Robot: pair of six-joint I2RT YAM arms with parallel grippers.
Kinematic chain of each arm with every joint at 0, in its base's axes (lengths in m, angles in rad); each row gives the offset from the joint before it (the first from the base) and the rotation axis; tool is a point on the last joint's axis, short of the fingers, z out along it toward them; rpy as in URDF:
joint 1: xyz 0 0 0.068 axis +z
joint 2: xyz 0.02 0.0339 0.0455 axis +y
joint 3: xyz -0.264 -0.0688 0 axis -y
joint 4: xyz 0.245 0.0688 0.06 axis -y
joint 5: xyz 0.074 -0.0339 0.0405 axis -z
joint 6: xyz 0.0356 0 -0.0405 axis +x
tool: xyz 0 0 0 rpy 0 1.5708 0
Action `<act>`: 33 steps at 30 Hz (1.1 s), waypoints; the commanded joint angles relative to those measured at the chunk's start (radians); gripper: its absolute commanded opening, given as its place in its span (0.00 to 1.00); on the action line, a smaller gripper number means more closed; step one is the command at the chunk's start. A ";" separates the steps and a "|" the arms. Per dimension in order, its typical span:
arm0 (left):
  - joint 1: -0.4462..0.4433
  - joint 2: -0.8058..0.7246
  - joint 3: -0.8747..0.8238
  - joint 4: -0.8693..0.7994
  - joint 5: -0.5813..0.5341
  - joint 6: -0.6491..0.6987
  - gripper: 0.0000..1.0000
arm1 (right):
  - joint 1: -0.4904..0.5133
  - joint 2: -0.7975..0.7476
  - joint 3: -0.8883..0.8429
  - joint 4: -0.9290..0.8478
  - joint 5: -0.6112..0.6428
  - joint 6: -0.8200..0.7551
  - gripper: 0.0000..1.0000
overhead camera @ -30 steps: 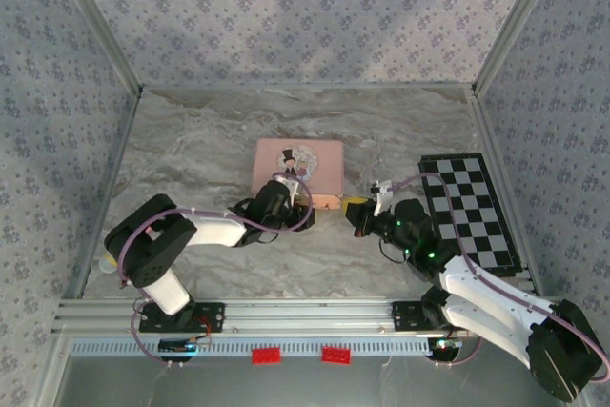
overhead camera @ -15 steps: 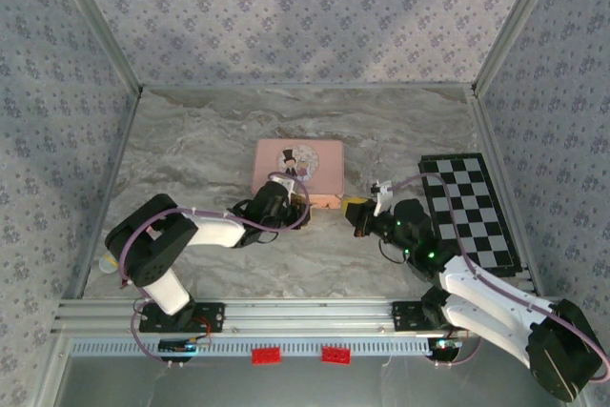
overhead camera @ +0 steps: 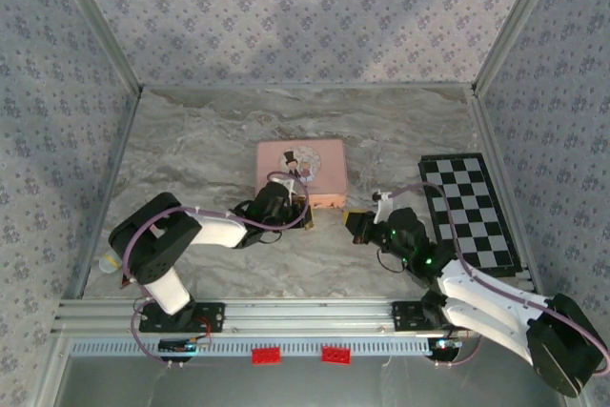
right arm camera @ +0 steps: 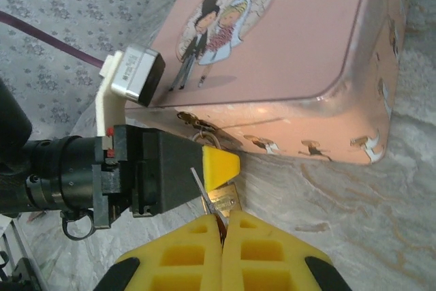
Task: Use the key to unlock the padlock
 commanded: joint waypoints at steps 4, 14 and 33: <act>0.001 -0.004 0.031 0.051 0.011 -0.104 0.08 | 0.041 0.045 -0.035 0.007 0.083 0.196 0.00; 0.013 -0.014 0.047 0.075 0.055 -0.224 0.07 | 0.097 0.239 -0.035 0.130 0.034 0.446 0.00; 0.050 -0.009 0.034 0.137 0.084 -0.336 0.04 | 0.099 0.494 -0.024 0.408 -0.127 0.572 0.00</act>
